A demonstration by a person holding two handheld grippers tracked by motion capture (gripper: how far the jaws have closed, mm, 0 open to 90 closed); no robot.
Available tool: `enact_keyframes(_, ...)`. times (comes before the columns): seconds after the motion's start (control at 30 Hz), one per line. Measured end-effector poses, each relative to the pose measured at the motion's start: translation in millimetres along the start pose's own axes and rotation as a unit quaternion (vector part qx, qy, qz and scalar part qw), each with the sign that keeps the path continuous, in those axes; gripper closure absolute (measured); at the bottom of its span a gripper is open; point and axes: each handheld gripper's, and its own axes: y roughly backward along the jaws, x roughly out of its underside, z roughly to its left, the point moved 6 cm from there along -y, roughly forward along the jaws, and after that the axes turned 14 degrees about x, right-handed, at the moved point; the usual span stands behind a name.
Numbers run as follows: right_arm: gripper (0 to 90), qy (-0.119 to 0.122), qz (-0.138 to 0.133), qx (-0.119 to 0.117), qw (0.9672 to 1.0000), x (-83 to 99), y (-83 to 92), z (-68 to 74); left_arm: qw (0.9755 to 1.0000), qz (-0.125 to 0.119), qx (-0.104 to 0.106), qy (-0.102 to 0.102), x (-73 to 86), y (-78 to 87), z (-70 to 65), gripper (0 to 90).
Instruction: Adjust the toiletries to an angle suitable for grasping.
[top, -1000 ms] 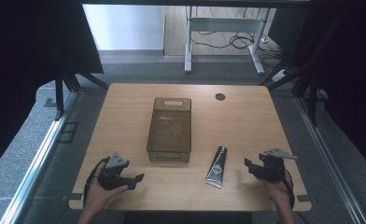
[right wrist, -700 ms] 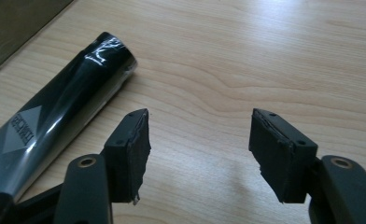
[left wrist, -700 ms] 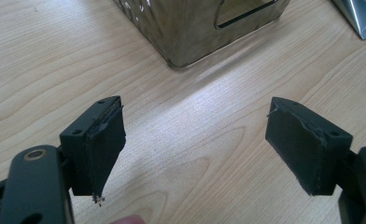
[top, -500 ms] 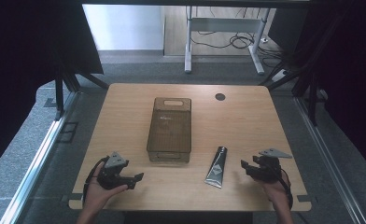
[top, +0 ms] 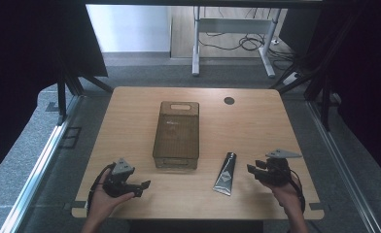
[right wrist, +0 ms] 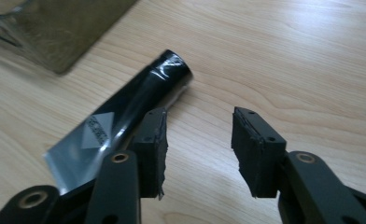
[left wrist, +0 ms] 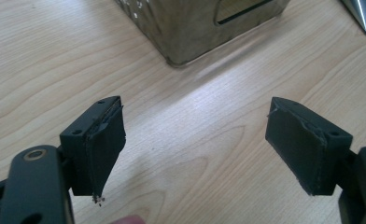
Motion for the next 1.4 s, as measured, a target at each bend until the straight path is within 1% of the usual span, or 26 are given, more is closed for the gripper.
enact_keyframes(0.03, 58.4, 0.0, 0.0, 0.0, 1.0, 0.0, 0.0, 0.0, 1.0, 0.002, 0.0, -0.001, 0.1, -1.0, -0.1, 20.1)
enact_keyframes(0.1, 60.4, 0.005, 0.008, -0.014, 0.9999, -5.8, 0.3, 5.7, 1.0, 0.005, 0.001, -0.001, 0.6, -2.8, -0.1, 20.1)
enact_keyframes(0.13, 61.6, 0.011, 0.011, -0.019, 0.9997, -8.1, 0.4, 8.4, 1.0, 0.006, 0.002, -0.002, 0.8, -3.3, -0.1, 20.1)
enact_keyframes(0.17, 64.9, 0.026, 0.024, -0.031, 0.9989, -14.7, 1.2, 15.8, 1.0, 0.005, 0.005, -0.003, 0.8, -3.2, 0.2, 20.1)
enact_keyframes(0.2, 64.9, 0.026, 0.024, -0.031, 0.9989, -14.7, 1.2, 15.8, 1.0, 0.005, 0.005, -0.003, 0.8, -3.2, 0.2, 20.1)
enact_keyframes(0.23, 69.0, 0.04, 0.036, -0.042, 0.9976, -23.7, 2.3, 23.7, 1.0, 0.0, 0.007, 0.0, 0.8, -2.3, 0.5, 20.1)
enact_keyframes(0.3, 70.7, 0.047, 0.042, -0.043, 0.9971, -26.3, 2.3, 26.1, 1.0, 0.0, 0.008, 0.001, 1.0, -1.3, 0.7, 20.1)
enact_keyframes(0.33, 75.0, 0.068, 0.064, -0.048, 0.9945, -32.9, 2.0, 34.7, 0.9999, -0.001, 0.01, 0.001, 1.1, -0.5, 0.8, 20.1)
enact_keyframes(0.4, 76.6, 0.077, 0.069, -0.05, 0.9933, -34.9, 1.3, 37.5, 0.9999, -0.003, 0.013, 0.0, 0.6, 0.8, 0.7, 20.1)
enact_keyframes(0.43, 77.6, 0.087, 0.077, -0.053, 0.9918, -37.0, 0.4, 42.1, 0.9999, -0.005, 0.014, 0.001, 0.1, 1.8, 0.2, 20.1)
enact_keyframes(0.47, 80.2, 0.1, 0.097, -0.066, 0.9881, -40.4, -2.1, 53.6, 0.9999, -0.008, 0.015, 0.001, -0.5, 2.6, -0.5, 20.1)
enact_keyframes(0.5, 80.2, 0.1, 0.097, -0.066, 0.9881, -40.4, -2.1, 53.6, 0.9998, -0.009, 0.016, 0.001, -0.8, 3.2, -0.9, 20.1)
enact_keyframes(0.53, 82.2, 0.109, 0.107, -0.073, 0.9856, -43.7, -5.2, 61.9, 0.9998, -0.01, 0.016, 0.001, -1.2, 4.0, -1.2, 20.1)
enact_keyframes(0.57, 82.2, 0.109, 0.107, -0.073, 0.9856, -43.7, -5.2, 61.9, 0.9998, -0.01, 0.017, 0.001, -1.2, 4.2, -1.4, 20.1)
enact_keyframes(0.6, 82.9, 0.121, 0.115, -0.076, 0.9831, -46.8, -9.1, 69.0, 0.9998, -0.01, 0.017, 0.0, -1.3, 4.0, -1.6, 20.1)
enact_keyframes(0.67, 83.2, 0.127, 0.116, -0.077, 0.982, -48.0, -10.9, 71.6, 0.9998, -0.008, 0.017, 0.0, -1.1, 3.2, -1.9, 20.1)
enact_keyframes(0.73, 84.3, 0.138, 0.124, -0.082, 0.9791, -50.4, -14.6, 78.8, 0.9998, -0.007, 0.018, 0.0, -1.1, 2.4, -1.7, 20.1)
enact_keyframes(0.8, 85.2, 0.162, 0.135, -0.086, 0.9737, -52.8, -21.1, 88.5, 0.9998, -0.005, 0.017, 0.0, -0.6, 2.1, -0.7, 20.1)
enact_keyframes(0.9, 85.3, 0.166, 0.141, -0.085, 0.9722, -53.2, -24.6, 92.3, 0.9998, -0.006, 0.016, 0.003, -0.1, 2.2, -0.1, 20.1)
enact_keyframes(1.0, 85.3, 0.178, 0.153, -0.088, 0.9682, -50.2, -33.5, 100.2, 0.9998, -0.006, 0.016, 0.003, 0.0, 2.2, -0.1, 20.1)
enact_keyframes(1.07, 85.4, 0.18, 0.156, -0.089, 0.9671, -49.2, -35.3, 102.2, 0.9998, -0.006, 0.016, 0.003, 0.1, 2.0, -0.1, 20.1)
enact_keyframes(1.1, 86.5, 0.186, 0.16, -0.088, 0.9655, -48.3, -38.5, 105.6, 0.9999, -0.004, 0.016, 0.002, 0.2, 1.9, -0.3, 20.1)
enact_keyframes(1.17, 86.7, 0.187, 0.162, -0.087, 0.9651, -48.4, -39.6, 107.0, 0.9998, -0.003, 0.018, 0.0, 0.2, 1.6, -0.4, 20.1)
enact_keyframes(1.27, 86.9, 0.189, 0.169, -0.086, 0.9633, -47.7, -43.5, 110.7, 0.9998, -0.003, 0.018, 0.0, 0.3, 1.4, -0.4, 20.1)
enact_keyframes(1.3, 87.7, 0.193, 0.175, -0.084, 0.9617, -46.0, -47.2, 112.4, 0.9998, -0.003, 0.018, 0.001, 0.3, 1.7, -0.2, 20.1)
enact_keyframes(1.4, 89.2, 0.195, 0.179, -0.085, 0.9606, -44.7, -49.8, 113.5, 0.9998, -0.005, 0.017, 0.002, 0.1, 2.0, -0.3, 20.1)
